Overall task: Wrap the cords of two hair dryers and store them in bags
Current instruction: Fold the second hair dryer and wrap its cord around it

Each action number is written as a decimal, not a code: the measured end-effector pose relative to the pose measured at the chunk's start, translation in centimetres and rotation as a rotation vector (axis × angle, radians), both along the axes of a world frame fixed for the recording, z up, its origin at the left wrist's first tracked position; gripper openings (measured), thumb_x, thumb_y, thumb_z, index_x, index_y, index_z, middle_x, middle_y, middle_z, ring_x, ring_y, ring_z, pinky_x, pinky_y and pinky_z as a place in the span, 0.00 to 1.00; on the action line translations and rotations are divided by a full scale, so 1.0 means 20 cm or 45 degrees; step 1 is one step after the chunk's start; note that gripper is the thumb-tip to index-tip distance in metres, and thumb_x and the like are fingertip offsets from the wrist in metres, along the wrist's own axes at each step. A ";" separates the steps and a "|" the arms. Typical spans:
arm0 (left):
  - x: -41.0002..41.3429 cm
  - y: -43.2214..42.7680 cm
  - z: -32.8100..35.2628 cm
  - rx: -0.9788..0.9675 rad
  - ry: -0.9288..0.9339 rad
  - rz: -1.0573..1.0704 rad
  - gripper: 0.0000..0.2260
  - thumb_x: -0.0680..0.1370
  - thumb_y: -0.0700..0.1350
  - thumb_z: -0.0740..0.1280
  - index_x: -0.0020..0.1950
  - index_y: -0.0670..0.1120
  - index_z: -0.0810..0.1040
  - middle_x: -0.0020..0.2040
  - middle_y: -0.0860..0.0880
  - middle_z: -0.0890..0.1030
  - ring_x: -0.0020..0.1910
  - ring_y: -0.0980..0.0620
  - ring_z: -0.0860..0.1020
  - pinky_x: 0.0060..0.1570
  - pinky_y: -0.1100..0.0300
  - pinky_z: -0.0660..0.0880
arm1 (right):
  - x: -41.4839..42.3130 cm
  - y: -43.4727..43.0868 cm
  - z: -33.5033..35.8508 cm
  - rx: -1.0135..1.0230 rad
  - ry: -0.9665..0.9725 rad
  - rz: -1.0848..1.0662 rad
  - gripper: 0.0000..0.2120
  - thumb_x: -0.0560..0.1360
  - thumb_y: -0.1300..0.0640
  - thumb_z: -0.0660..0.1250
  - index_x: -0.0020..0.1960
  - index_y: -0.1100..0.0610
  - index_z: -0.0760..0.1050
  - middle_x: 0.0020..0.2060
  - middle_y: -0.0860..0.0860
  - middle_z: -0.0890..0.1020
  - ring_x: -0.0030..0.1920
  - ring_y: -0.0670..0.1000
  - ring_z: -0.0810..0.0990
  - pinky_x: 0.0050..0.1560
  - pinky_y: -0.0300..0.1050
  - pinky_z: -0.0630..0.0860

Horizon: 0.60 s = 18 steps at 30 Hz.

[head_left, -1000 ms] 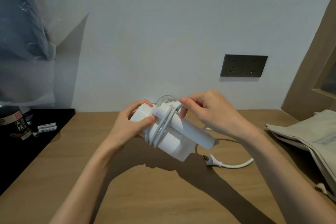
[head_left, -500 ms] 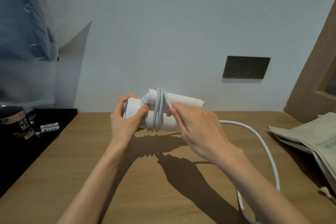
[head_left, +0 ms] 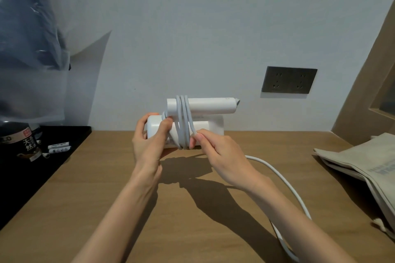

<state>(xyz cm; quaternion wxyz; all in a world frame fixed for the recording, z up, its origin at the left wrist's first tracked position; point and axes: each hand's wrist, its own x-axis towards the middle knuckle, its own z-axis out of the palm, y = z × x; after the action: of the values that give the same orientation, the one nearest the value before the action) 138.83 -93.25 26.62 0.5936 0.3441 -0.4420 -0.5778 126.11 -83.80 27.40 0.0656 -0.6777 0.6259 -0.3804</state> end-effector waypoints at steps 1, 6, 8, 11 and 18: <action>0.00 0.00 0.00 0.003 0.009 0.002 0.15 0.72 0.43 0.72 0.57 0.47 0.76 0.48 0.43 0.76 0.44 0.47 0.78 0.38 0.46 0.82 | -0.01 0.00 0.00 0.013 -0.028 0.017 0.15 0.83 0.49 0.51 0.47 0.48 0.76 0.29 0.42 0.71 0.34 0.42 0.72 0.34 0.35 0.65; 0.01 0.00 0.02 0.068 0.131 -0.032 0.12 0.73 0.44 0.70 0.55 0.48 0.76 0.47 0.45 0.76 0.43 0.49 0.78 0.35 0.53 0.81 | -0.01 -0.01 0.00 0.124 -0.148 0.139 0.18 0.83 0.49 0.51 0.44 0.51 0.76 0.28 0.46 0.71 0.33 0.49 0.73 0.44 0.56 0.74; 0.01 0.00 0.03 0.091 0.196 -0.050 0.10 0.74 0.45 0.70 0.54 0.49 0.76 0.48 0.46 0.77 0.44 0.48 0.78 0.36 0.52 0.81 | -0.01 -0.01 0.01 0.189 -0.232 0.184 0.19 0.83 0.48 0.51 0.44 0.52 0.77 0.28 0.48 0.73 0.34 0.50 0.74 0.50 0.58 0.75; 0.02 -0.01 0.03 0.109 0.239 -0.088 0.09 0.73 0.45 0.69 0.53 0.49 0.76 0.49 0.44 0.78 0.47 0.46 0.78 0.41 0.46 0.81 | -0.03 -0.02 0.02 0.264 -0.336 0.254 0.20 0.82 0.46 0.53 0.44 0.53 0.79 0.28 0.52 0.75 0.35 0.48 0.75 0.55 0.53 0.75; 0.00 0.00 0.04 0.169 0.298 -0.198 0.12 0.75 0.45 0.66 0.58 0.47 0.75 0.51 0.45 0.78 0.49 0.46 0.79 0.44 0.42 0.81 | -0.06 -0.01 0.00 0.381 -0.502 0.234 0.21 0.80 0.44 0.56 0.44 0.57 0.81 0.29 0.54 0.75 0.31 0.40 0.72 0.41 0.34 0.63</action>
<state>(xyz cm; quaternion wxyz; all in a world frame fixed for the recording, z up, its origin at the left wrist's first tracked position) 138.88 -93.32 27.40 0.5704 0.2776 -0.3558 -0.6862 124.88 -84.00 27.31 0.3200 -0.6272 0.5862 -0.4007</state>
